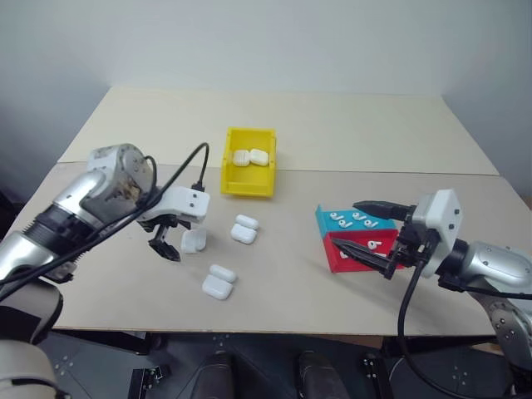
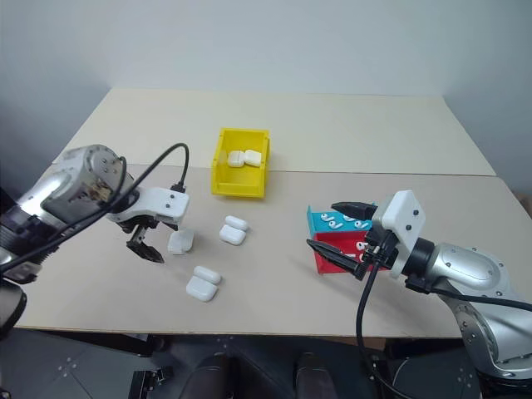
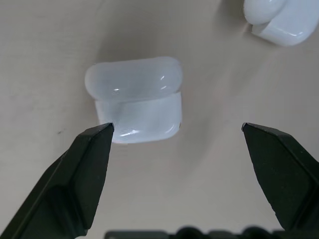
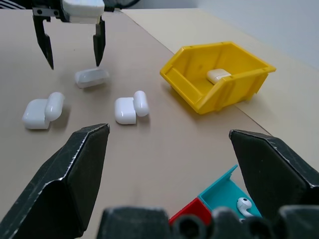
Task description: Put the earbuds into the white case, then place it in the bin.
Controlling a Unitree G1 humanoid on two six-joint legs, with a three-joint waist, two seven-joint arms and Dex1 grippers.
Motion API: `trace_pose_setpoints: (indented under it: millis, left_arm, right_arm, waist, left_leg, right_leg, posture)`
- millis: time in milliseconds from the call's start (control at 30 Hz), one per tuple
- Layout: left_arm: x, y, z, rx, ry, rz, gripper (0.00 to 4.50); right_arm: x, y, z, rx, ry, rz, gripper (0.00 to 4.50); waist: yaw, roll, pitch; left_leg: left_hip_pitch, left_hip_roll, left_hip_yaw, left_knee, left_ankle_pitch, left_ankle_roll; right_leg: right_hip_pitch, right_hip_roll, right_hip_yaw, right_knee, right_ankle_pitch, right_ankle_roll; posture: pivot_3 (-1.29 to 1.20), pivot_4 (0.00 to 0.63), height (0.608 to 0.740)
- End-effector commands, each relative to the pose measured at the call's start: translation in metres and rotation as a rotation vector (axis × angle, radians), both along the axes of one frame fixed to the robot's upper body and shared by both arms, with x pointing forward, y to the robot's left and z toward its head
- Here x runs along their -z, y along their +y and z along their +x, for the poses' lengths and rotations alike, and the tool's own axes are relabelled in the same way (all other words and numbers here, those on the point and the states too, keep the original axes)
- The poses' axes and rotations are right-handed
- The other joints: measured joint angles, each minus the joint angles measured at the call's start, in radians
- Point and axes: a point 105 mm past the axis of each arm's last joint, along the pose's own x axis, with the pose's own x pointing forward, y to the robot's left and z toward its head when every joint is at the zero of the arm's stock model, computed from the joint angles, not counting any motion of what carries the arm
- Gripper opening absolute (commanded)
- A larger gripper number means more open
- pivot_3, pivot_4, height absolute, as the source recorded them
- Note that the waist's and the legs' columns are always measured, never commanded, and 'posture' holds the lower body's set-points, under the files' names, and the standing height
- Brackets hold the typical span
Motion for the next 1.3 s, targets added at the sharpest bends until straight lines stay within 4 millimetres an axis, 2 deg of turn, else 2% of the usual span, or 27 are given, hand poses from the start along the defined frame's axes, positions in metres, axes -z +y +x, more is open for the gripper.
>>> trace_pose_setpoints:
  millis: [33, 433, 767, 800, 967, 1133, 1300]
  left_arm:
    - [-0.008, 0.000, 0.004, -0.049, -0.024, -0.029, 4.48]
    - [0.014, 0.001, 0.013, -0.066, -0.097, 0.006, 4.48]
    - [0.021, 0.001, 0.015, -0.064, -0.122, -0.001, 4.48]
    - [0.021, 0.001, 0.015, -0.057, -0.123, -0.002, 4.08]
    - [0.021, 0.001, 0.016, -0.068, -0.129, -0.012, 2.76]
    - [0.014, 0.011, 0.015, -0.092, -0.142, -0.045, 2.75]
    - [-0.008, 0.020, 0.015, -0.104, -0.217, -0.222, 2.75]
  right_arm:
    - [-0.010, 0.003, -0.005, -0.013, -0.062, 0.001, 4.50]
    - [-0.009, 0.004, -0.006, -0.012, -0.061, 0.002, 4.50]
    - [-0.008, 0.004, -0.008, -0.011, -0.056, 0.007, 4.50]
    - [-0.008, 0.004, -0.008, -0.011, -0.055, 0.007, 4.50]
    - [-0.008, 0.004, -0.007, -0.012, -0.054, 0.007, 4.50]
    - [-0.008, 0.005, -0.006, -0.015, -0.056, 0.012, 4.50]
    - [-0.008, 0.003, -0.004, -0.012, -0.056, 0.015, 4.50]
  waist:
    - [0.000, 0.000, 0.000]
    - [-0.001, 0.000, 0.000]
    - [0.002, 0.000, 0.000]
    - [0.003, 0.000, 0.000]
    - [0.003, 0.000, 0.000]
    - [0.002, 0.000, 0.000]
    - [-0.006, 0.000, 0.000]
  left_leg:
    - [0.000, 0.000, 0.000, 0.000, 0.000, 0.000]
    - [0.000, 0.000, 0.000, 0.000, 0.000, 0.000]
    - [0.001, 0.000, 0.000, 0.000, 0.000, 0.000]
    - [0.001, 0.000, 0.000, 0.000, 0.000, 0.000]
    - [0.002, 0.000, 0.000, 0.000, 0.000, 0.000]
    - [0.002, 0.000, 0.000, 0.000, 0.000, 0.000]
    - [0.001, 0.000, 0.000, 0.000, 0.000, 0.000]
  right_leg:
    - [0.000, 0.000, 0.000, 0.000, 0.000, 0.000]
    - [0.000, 0.000, 0.000, 0.000, 0.000, 0.000]
    - [0.001, 0.000, 0.000, 0.001, 0.000, 0.000]
    - [0.001, 0.000, 0.000, 0.001, 0.000, 0.000]
    - [0.001, 0.000, 0.000, 0.001, 0.000, 0.000]
    - [0.002, 0.000, 0.000, 0.001, 0.000, 0.000]
    - [0.000, 0.000, 0.000, 0.001, 0.000, 0.000]
  posture:
    - [0.00, 0.150, 0.740]
    - [0.00, 0.150, 0.740]
    - [0.00, 0.150, 0.740]
    - [0.00, 0.150, 0.740]
    - [0.00, 0.150, 0.740]
    - [0.00, 0.150, 0.740]
    - [0.00, 0.150, 0.740]
